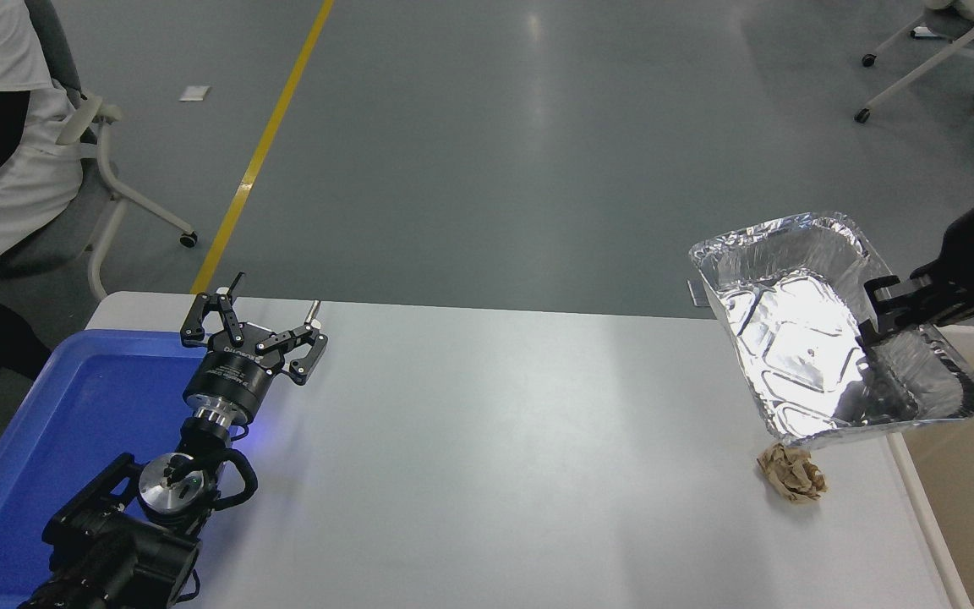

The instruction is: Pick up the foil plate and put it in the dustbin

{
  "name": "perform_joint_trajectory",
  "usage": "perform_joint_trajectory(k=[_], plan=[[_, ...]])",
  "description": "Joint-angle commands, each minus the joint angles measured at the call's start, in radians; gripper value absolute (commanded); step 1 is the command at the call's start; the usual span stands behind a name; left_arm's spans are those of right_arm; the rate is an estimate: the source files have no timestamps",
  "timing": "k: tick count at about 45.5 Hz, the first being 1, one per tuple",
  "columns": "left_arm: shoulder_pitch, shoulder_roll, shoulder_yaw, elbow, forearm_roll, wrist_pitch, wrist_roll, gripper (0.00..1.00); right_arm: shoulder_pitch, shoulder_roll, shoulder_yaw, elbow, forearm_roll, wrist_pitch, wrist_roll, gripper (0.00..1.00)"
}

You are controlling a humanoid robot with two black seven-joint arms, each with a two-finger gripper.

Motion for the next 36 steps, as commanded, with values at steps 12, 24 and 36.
perform_joint_trajectory(k=[12,24,36], plan=[[0.0,0.0,0.0,0.0,0.0,0.0,0.0,0.99,-0.32,-0.059,0.094,-0.442,0.011,0.027,0.0,0.0],[0.0,0.0,0.0,0.0,0.0,0.0,0.0,0.99,-0.83,-0.073,0.312,-0.983,0.108,0.036,0.0,0.0],[0.0,0.0,0.0,0.0,0.0,0.0,0.0,0.99,-1.198,-0.042,0.415,-1.359,0.277,0.006,-0.015,0.0]])
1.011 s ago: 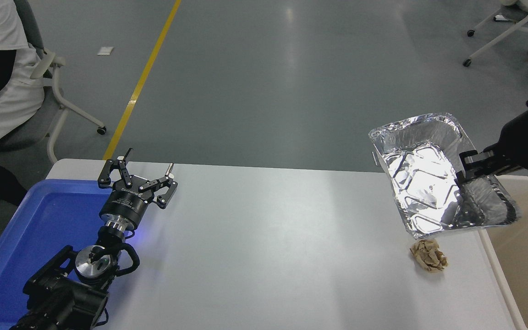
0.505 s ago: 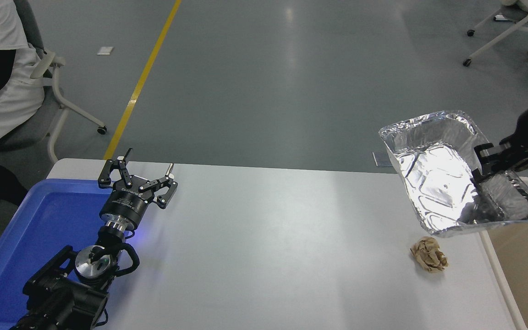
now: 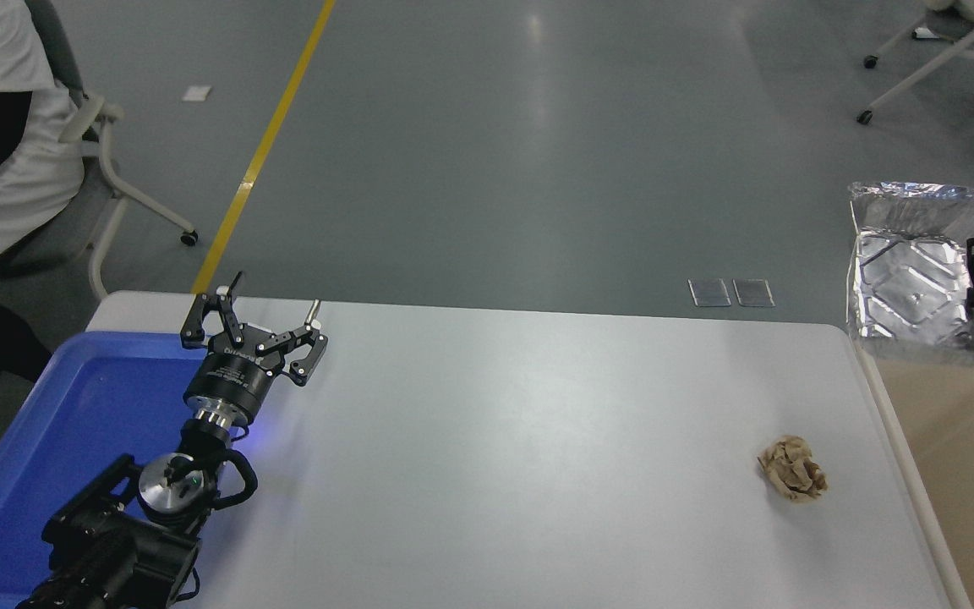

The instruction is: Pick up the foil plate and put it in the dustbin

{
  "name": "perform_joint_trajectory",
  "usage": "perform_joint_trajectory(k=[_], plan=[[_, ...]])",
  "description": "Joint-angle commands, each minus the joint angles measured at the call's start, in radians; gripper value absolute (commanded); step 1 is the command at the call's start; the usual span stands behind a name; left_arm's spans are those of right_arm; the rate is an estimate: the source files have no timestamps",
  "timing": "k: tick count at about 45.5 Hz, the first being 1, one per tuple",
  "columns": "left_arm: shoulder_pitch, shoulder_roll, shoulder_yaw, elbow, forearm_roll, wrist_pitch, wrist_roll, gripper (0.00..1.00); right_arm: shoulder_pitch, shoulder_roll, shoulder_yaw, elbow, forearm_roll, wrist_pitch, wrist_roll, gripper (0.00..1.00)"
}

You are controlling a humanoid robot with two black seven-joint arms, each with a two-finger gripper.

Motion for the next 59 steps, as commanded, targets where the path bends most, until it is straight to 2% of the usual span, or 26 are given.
perform_joint_trajectory(k=[1,6,15,20,49,59], plan=[[0.0,0.0,0.0,0.0,0.0,0.0,0.0,0.99,-0.369,0.031,0.121,-0.38,0.139,-0.033,-0.013,0.0],[0.0,0.0,0.0,0.0,0.0,0.0,0.0,0.99,-0.479,0.068,0.189,-0.441,0.151,-0.117,-0.031,0.0],[0.0,0.0,0.0,0.0,0.0,0.0,0.0,0.99,-0.63,0.08,0.357,-0.444,0.151,-0.35,-0.171,0.0],[0.0,0.0,0.0,0.0,0.0,0.0,0.0,0.99,-0.706,0.109,0.413,-0.46,0.151,-0.484,-0.209,0.0],[0.0,0.0,0.0,0.0,0.0,0.0,0.0,0.99,-0.897,0.22,0.568,-0.461,0.153,-0.61,-0.214,0.0],[0.0,0.0,0.0,0.0,0.0,0.0,0.0,0.99,-0.897,0.214,0.568,-0.46,0.151,-0.654,-0.212,0.76]])
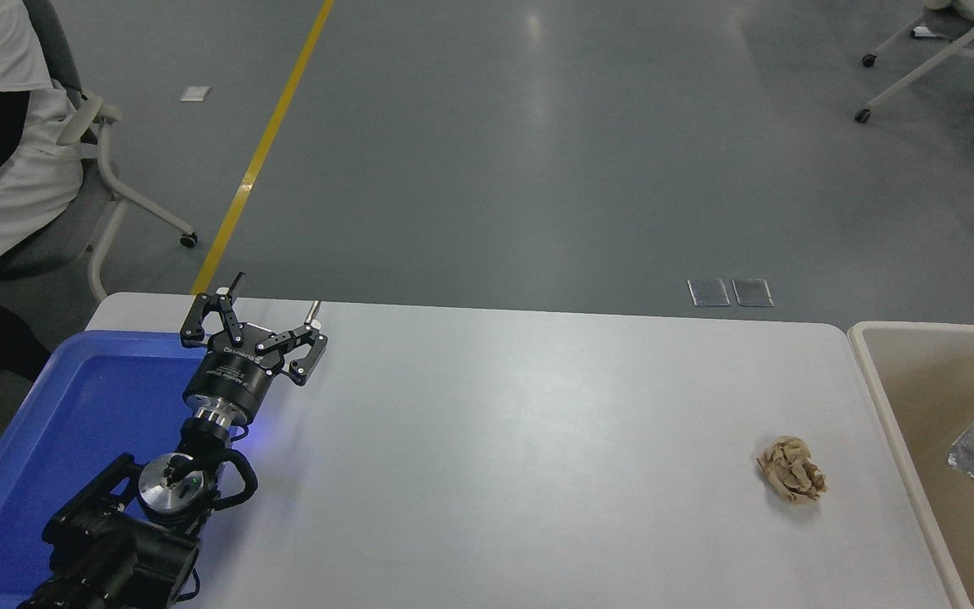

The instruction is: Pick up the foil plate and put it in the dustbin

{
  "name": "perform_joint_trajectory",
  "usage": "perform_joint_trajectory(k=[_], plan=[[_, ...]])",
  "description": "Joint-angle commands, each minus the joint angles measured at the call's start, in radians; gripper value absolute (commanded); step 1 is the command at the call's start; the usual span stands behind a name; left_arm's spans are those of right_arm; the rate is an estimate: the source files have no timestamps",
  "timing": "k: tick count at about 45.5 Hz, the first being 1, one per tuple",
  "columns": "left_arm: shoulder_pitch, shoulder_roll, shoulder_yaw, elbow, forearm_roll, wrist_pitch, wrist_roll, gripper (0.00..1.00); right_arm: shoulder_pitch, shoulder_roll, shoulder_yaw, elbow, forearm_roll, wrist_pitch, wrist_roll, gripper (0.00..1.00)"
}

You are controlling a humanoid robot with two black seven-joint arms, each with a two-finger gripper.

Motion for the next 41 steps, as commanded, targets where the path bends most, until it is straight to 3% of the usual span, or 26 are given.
perform_joint_trajectory(k=[1,3,18,33,41], plan=[[0.0,0.0,0.0,0.0,0.0,0.0,0.0,0.99,-0.014,0.009,0.014,0.0,-0.001,-0.051,-0.001,0.86],[0.0,0.0,0.0,0.0,0.0,0.0,0.0,0.99,-0.012,0.009,0.014,0.0,0.001,-0.051,-0.001,0.99],[0.0,0.0,0.0,0.0,0.0,0.0,0.0,0.99,0.021,-0.008,0.013,0.032,0.002,-0.036,-0.001,1.0],[0.0,0.0,0.0,0.0,0.0,0.0,0.0,0.99,0.389,-0.336,-0.005,0.411,0.001,-0.029,-0.001,1.0],[0.0,0.0,0.0,0.0,0.0,0.0,0.0,0.99,0.595,-0.405,-0.061,0.541,-0.008,0.001,-0.001,1.0]])
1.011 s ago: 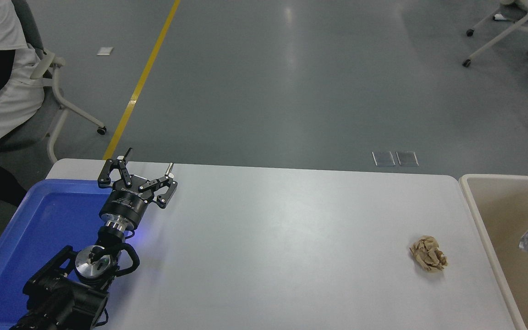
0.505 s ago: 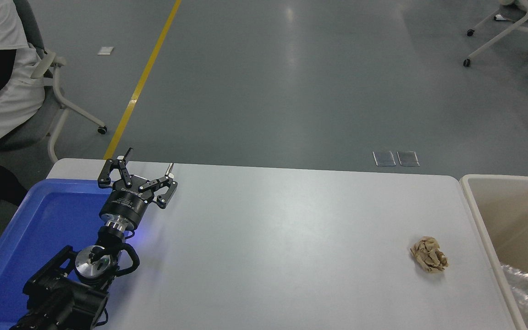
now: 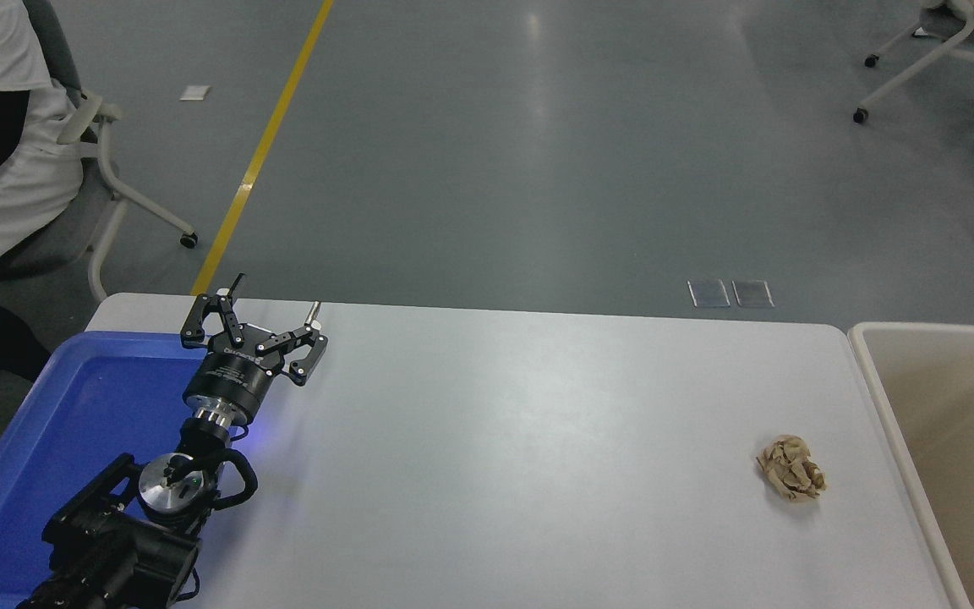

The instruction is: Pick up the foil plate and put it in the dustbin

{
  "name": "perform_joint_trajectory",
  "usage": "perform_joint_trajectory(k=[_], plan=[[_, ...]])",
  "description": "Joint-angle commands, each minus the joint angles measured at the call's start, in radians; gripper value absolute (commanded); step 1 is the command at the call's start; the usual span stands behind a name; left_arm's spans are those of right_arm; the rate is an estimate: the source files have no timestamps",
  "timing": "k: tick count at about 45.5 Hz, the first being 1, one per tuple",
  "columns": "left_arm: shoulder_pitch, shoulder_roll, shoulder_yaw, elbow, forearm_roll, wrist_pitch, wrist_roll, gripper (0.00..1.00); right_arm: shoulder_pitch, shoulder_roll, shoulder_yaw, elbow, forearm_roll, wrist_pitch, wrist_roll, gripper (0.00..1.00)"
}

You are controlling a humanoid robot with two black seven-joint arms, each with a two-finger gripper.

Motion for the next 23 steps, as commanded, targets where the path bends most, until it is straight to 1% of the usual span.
perform_joint_trajectory(k=[1,6,15,23], plan=[[0.0,0.0,0.0,0.0,0.0,0.0,0.0,0.99,0.291,-0.13,-0.066,0.204,-0.012,0.038,0.0,1.0],[0.0,0.0,0.0,0.0,0.0,0.0,0.0,0.99,0.492,-0.111,-0.227,0.213,-0.015,0.112,0.0,1.0],[0.0,0.0,0.002,0.0,0.0,0.0,0.0,0.99,0.733,-0.012,-0.419,0.271,-0.016,0.185,0.0,1.0],[0.0,0.0,0.002,0.0,0.0,0.0,0.0,0.99,0.905,0.142,-0.531,0.316,-0.015,0.294,0.0,1.0]])
